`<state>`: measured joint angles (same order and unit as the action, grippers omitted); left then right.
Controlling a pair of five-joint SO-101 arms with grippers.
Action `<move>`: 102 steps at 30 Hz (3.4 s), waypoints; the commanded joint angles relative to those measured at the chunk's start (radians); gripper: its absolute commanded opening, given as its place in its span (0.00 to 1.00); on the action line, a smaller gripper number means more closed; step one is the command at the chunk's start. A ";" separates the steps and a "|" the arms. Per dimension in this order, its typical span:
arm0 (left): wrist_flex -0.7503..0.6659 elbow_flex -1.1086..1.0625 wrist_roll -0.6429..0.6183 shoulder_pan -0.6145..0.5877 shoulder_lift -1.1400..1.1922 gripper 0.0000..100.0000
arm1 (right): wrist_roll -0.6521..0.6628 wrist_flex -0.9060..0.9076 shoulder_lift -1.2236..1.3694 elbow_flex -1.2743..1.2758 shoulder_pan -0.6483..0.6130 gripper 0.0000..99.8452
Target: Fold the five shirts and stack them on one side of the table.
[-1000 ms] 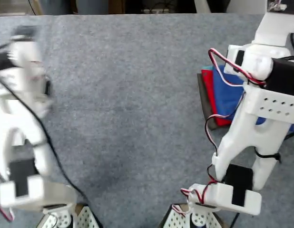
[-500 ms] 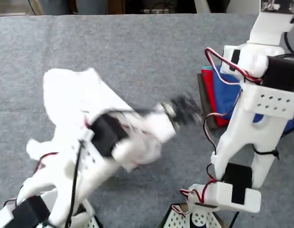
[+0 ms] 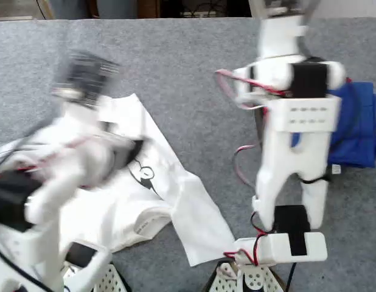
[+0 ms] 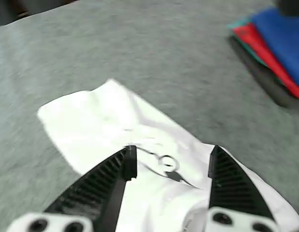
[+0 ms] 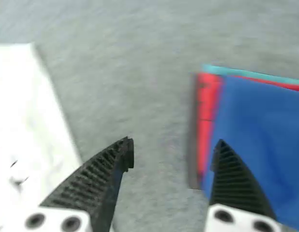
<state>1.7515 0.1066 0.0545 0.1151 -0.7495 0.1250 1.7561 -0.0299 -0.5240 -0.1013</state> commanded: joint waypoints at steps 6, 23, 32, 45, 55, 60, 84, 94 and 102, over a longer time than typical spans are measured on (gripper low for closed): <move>-0.270 -0.542 -0.009 -0.691 0.048 0.25 | -0.005 -0.161 0.070 0.398 -0.471 0.23; -0.450 -0.737 0.052 -0.674 0.130 0.25 | -0.072 -0.460 0.343 0.615 -0.580 0.04; -0.611 -0.628 -0.178 -0.510 0.132 0.25 | -0.063 -0.327 0.341 0.498 -0.442 0.03; -0.847 -0.490 -0.562 -0.300 0.295 0.25 | 0.009 -0.103 -0.015 0.437 -0.397 0.22; -0.373 0.228 -0.574 -0.202 0.933 0.20 | 0.143 -0.020 -0.321 0.524 -0.086 0.22; -0.155 0.555 -0.632 -0.200 1.172 0.20 | 0.186 -0.126 -0.357 0.694 0.063 0.07; 0.009 0.622 -0.695 -0.188 1.405 0.20 | 0.190 -0.267 -0.371 0.937 0.078 0.07; 0.009 0.536 -0.695 -0.194 1.181 0.19 | 0.190 -0.267 -0.371 0.940 0.078 0.07; -0.052 0.424 -0.730 -0.196 1.231 0.19 | 0.190 -0.267 -0.371 0.940 0.080 0.07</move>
<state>1.7208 0.5347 -0.6375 -0.0767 0.4826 0.3092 1.4998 -0.3721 0.4181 -0.0353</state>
